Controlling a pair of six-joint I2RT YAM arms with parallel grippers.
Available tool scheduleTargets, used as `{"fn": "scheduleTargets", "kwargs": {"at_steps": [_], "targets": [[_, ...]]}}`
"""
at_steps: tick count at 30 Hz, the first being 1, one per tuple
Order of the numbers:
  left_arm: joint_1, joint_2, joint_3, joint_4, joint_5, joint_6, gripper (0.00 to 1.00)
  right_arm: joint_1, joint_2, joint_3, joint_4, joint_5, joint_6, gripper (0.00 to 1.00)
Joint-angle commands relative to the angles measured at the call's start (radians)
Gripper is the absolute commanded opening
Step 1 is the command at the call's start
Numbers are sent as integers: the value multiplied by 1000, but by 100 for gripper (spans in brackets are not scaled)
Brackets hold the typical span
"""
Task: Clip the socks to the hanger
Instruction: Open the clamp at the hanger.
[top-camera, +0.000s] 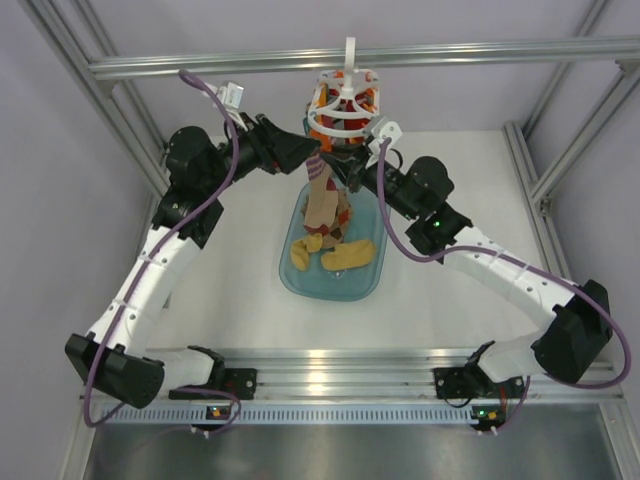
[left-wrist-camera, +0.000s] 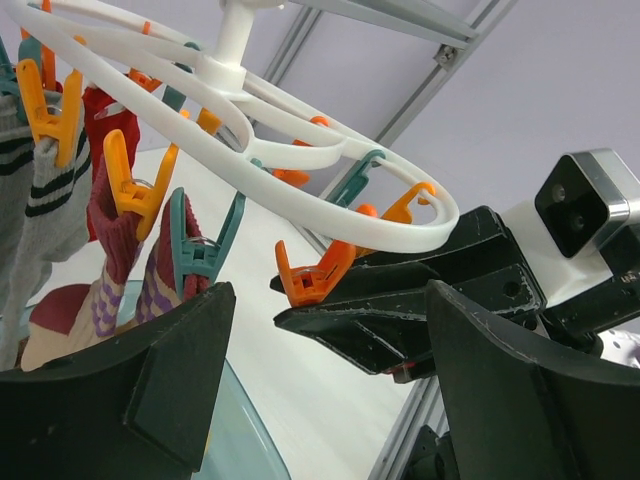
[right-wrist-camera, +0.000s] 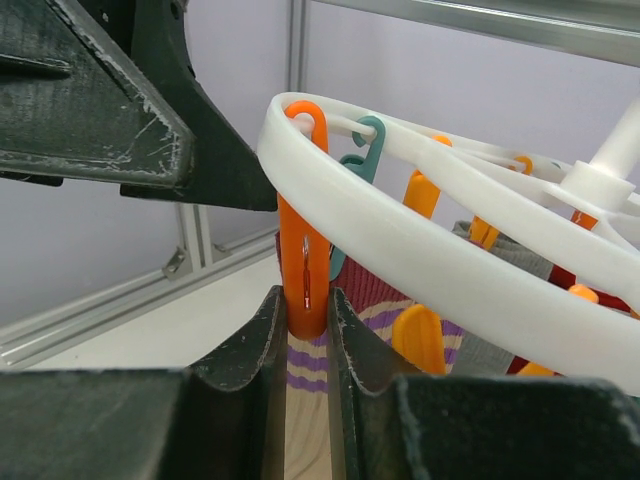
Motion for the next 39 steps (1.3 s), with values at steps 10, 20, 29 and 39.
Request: {"fn": "scheduleTargets", "kwargs": {"at_steps": [10, 20, 29, 39], "targets": [[-57, 51, 113, -52, -90, 32, 76, 35, -66, 48, -19, -26, -2, 0], [-73, 77, 147, -118, -139, 61, 60, 49, -75, 45, -41, -15, -18, 0], [-106, 74, 147, -148, -200, 124, 59, 59, -80, 49, -47, 3, -19, 0], [-116, 22, 10, 13, -170, 103, 61, 61, -80, 39, -36, 8, -29, 0]]}}
